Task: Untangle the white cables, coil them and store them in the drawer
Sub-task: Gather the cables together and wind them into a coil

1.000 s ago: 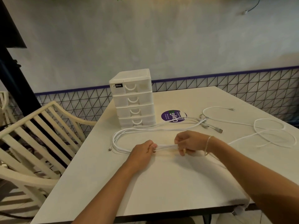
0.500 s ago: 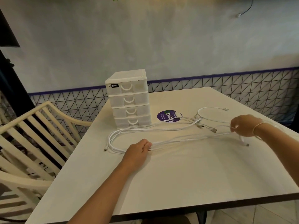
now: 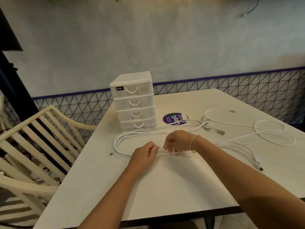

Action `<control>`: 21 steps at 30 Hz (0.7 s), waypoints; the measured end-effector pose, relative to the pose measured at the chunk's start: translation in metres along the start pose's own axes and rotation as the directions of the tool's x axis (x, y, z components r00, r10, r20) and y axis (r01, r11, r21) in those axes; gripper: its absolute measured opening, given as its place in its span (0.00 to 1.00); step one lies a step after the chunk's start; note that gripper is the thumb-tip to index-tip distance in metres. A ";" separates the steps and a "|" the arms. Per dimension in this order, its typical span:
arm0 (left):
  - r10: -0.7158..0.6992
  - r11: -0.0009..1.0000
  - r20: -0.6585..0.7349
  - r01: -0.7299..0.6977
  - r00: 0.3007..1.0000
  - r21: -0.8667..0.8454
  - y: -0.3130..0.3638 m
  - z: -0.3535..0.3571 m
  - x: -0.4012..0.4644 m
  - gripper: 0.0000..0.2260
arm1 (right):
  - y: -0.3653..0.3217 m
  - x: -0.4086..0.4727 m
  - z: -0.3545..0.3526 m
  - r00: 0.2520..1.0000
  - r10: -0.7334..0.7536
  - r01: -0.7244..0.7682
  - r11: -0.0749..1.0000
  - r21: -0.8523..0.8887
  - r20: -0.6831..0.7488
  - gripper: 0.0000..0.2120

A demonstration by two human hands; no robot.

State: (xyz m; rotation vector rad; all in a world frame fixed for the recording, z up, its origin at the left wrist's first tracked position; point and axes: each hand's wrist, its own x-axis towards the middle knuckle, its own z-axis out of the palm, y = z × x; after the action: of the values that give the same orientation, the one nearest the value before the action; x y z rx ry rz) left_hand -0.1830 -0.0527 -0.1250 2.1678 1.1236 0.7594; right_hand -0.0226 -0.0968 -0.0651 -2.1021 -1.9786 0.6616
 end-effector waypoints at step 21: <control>-0.074 0.986 -0.101 0.088 0.992 0.144 0.011 -0.004 0.003 0.21 | -0.007 -0.005 0.045 0.869 -0.262 0.050 0.890 -0.453 -0.419 0.25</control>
State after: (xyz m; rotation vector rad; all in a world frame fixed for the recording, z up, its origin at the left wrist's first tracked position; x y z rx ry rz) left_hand -0.1791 -0.0547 -0.1142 2.2116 1.3472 0.7718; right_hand -0.0480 -0.1086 -0.1009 -2.0109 -2.0942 -0.3380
